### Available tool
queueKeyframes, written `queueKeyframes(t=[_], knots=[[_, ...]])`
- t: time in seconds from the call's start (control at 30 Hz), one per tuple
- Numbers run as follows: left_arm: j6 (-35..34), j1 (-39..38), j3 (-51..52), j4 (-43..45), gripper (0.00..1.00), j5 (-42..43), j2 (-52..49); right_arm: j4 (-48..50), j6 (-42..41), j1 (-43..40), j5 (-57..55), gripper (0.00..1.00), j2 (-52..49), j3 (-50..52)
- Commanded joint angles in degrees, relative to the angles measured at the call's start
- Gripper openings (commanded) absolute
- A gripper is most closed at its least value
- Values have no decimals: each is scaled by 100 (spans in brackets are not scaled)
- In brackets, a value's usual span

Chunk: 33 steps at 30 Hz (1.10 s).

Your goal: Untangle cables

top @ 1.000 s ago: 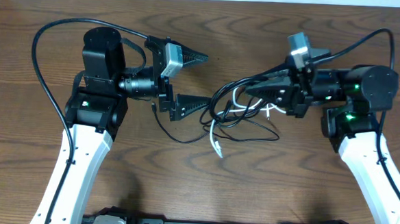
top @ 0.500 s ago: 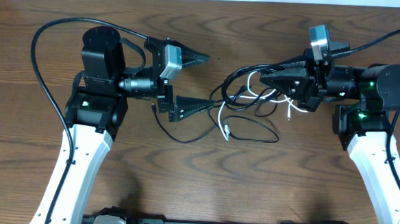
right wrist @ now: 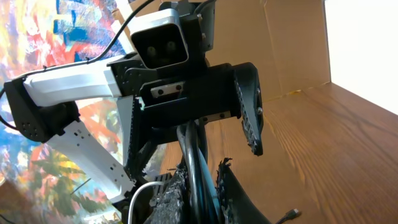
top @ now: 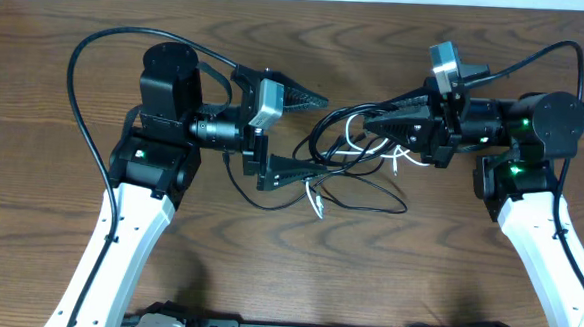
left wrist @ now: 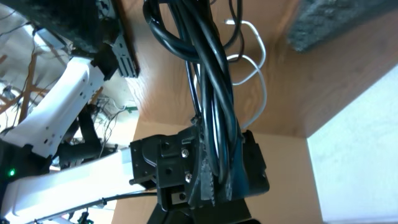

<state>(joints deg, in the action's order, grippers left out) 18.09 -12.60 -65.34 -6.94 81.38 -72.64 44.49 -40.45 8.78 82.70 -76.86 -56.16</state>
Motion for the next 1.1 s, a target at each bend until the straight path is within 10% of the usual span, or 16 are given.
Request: queueKeyframes(t=[0.0,0.13,0.4,0.57,0.9,1.07], knots=[[24,-13,-52,70,75,153,-35,-55,90,162,-109,1,-15,-72],[24,-13,-52,68,44,151,-35,-57,90,238,-114,1,-15,-72],[24,-13,-52,87,32,151,-35,-59,87,258,-114,1,-15,-72],[24,-13,-52,87,8,151,-35,-59,90,258,-114,1,-15,-72],[22,-13,-52,107,8,0,-35,-59,90,258,-136,2,-15,-72],[20,-7,-52,109,7,-470,-33,-57,87,243,-136,22,-15,-72]])
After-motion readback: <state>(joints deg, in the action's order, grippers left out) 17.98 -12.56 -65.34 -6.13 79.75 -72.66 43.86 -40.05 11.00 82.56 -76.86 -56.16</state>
